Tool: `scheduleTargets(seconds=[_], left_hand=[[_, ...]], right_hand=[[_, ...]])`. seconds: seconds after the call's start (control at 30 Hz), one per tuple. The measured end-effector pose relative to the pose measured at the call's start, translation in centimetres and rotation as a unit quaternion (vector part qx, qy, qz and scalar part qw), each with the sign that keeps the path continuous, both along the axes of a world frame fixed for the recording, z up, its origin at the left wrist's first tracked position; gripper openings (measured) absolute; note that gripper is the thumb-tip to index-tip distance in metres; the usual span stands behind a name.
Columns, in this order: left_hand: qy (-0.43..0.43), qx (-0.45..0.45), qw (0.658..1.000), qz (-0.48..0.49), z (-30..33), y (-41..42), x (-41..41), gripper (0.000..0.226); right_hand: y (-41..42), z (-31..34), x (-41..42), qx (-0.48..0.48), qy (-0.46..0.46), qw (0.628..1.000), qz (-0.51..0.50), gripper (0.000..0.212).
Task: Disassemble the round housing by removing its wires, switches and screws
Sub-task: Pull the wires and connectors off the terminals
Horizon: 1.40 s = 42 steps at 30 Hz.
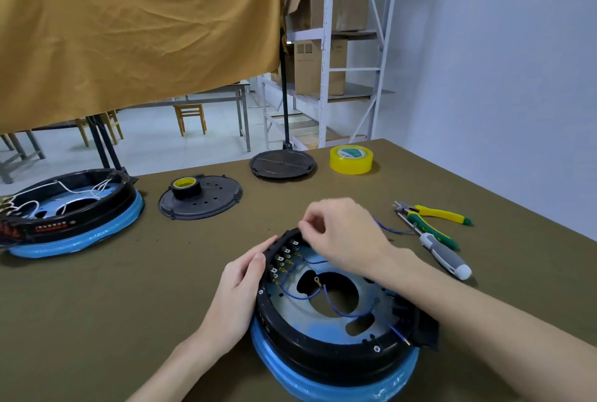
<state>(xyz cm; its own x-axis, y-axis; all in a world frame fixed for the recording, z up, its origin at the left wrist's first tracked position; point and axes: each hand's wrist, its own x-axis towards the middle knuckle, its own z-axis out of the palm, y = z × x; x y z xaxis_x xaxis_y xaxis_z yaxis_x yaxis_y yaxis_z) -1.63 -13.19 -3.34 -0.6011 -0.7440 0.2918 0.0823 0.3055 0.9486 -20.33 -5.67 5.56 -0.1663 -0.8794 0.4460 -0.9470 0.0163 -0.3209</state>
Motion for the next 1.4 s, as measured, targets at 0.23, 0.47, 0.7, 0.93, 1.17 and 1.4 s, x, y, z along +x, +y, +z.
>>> scheduleTargets(seconds=[0.23, 0.47, 0.7, 0.93, 1.17, 1.4], left_hand=[[-0.009, 0.002, 1.000, 0.004, 0.2, 0.3, 0.1, 0.039], [-0.025, 0.011, 1.000, 0.016, 0.3, 0.3, 0.2, 0.039], [-0.023, 0.023, 0.999, 0.006, 0.4, 0.3, 0.2, 0.038], [-0.015, 0.030, 0.999, -0.004, 0.4, 0.4, 0.0, 0.040], [-0.015, 0.021, 1.000, -0.011, 0.2, 0.3, 0.1, 0.039], [-0.012, 0.030, 0.999, -0.013, 0.2, 0.2, 0.0, 0.044]], right_hand=[[0.8, -2.5, 2.6, 0.127, 0.075, 0.989, -0.024, 0.026], [-0.3, -1.9, 1.9, 0.178, -0.014, 0.982, -0.059, 0.016], [-1.6, -0.9, 1.3, 0.248, -0.123, 0.959, -0.058, 0.019], [-1.3, -1.3, 1.0, 0.238, -0.174, 0.954, -0.043, 0.021], [-1.2, -1.4, 0.6, 0.245, -0.186, 0.951, -0.040, 0.020], [-1.0, -1.6, 0.3, 0.219, -0.181, 0.958, -0.030, 0.018]])
